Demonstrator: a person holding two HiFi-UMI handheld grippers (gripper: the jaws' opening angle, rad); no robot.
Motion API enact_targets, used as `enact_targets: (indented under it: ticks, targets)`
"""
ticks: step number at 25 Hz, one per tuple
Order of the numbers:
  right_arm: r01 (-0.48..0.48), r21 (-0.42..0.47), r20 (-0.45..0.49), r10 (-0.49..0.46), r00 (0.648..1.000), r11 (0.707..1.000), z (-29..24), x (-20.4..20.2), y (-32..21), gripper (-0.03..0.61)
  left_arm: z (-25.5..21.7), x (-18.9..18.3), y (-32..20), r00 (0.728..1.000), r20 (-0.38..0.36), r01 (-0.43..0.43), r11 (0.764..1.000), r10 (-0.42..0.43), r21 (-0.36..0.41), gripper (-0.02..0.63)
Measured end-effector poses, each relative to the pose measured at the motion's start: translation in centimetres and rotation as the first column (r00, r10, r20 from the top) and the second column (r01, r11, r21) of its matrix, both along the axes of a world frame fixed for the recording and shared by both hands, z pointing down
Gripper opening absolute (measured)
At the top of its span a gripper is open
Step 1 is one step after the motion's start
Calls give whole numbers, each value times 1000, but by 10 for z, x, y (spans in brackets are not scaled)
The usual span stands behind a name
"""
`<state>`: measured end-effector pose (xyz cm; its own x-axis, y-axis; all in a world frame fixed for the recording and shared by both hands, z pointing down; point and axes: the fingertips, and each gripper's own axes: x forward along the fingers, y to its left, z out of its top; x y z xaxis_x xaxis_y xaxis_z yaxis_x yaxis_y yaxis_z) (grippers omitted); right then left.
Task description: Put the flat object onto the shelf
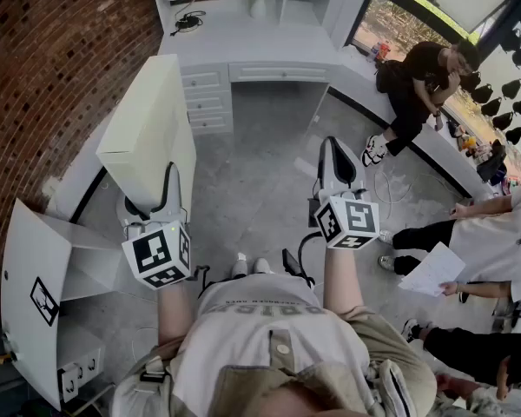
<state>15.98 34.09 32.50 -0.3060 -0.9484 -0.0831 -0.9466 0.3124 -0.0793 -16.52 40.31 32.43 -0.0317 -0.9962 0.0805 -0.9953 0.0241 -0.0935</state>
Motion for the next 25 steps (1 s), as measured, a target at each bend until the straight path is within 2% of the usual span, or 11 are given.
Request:
enact_targets:
  ticks: [11, 17, 22, 25]
  targets:
    - [9, -8, -9, -9, 1000, 1000, 2, 3, -1, 2, 4, 8, -4, 1000, -12, -6, 1000, 6, -10, 307]
    - [16, -35, 5, -16, 1000, 999, 8, 11, -5, 2, 9, 19, -10, 999, -46, -15, 1000, 14, -19, 307]
    - [35, -67, 80, -29, 996, 997, 16, 21, -11, 2, 18, 31, -20, 989, -148, -31, 999, 29, -16, 307]
    - [70, -92, 186, -51, 981, 993, 21, 31, -16, 2, 23, 43, -29, 962, -268, -41, 999, 42, 7, 307]
